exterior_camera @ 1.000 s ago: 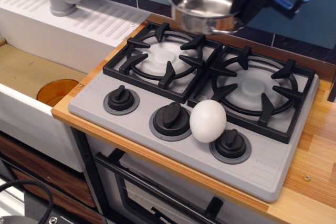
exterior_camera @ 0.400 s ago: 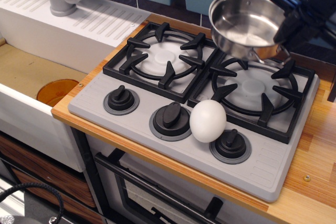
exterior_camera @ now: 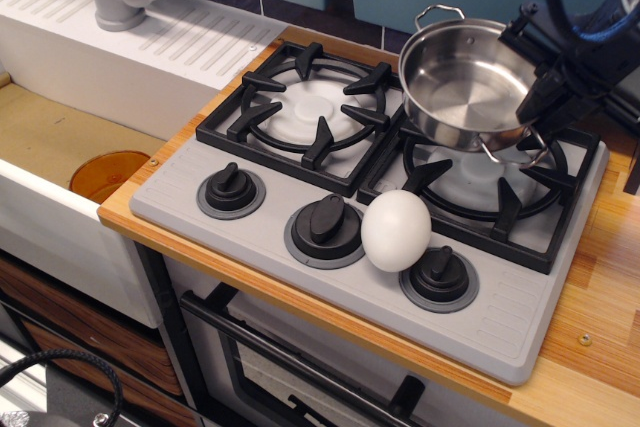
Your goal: Put pot or pan on stove and put egg in pot or pan
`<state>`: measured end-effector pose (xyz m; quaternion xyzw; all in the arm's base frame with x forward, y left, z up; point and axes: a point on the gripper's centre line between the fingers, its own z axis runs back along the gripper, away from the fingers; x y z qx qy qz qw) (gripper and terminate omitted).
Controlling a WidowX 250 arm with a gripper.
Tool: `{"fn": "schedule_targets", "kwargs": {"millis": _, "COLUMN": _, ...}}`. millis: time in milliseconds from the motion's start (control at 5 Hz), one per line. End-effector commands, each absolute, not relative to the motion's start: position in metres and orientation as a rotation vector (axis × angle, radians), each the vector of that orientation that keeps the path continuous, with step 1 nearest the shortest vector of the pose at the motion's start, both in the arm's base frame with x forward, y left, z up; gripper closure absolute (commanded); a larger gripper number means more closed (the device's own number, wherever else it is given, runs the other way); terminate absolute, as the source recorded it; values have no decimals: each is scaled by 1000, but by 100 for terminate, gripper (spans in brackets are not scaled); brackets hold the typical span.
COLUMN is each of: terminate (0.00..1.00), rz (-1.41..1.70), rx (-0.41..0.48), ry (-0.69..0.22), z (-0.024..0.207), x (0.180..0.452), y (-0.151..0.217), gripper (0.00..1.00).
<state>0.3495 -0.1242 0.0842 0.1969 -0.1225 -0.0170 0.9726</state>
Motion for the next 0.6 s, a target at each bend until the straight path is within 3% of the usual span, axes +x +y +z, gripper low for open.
{"fn": "schedule_targets", "kwargs": {"millis": 0, "terminate": 0, "rz": -31, "rx": 401, "ry": -296, "z": 99, "x": 357, "y": -122, "gripper": 0}}
{"fn": "schedule_targets", "kwargs": {"millis": 400, "terminate": 0, "rz": -10, "rx": 384, "ry": -258, "z": 112, "x": 359, "y": -127, "gripper": 0}}
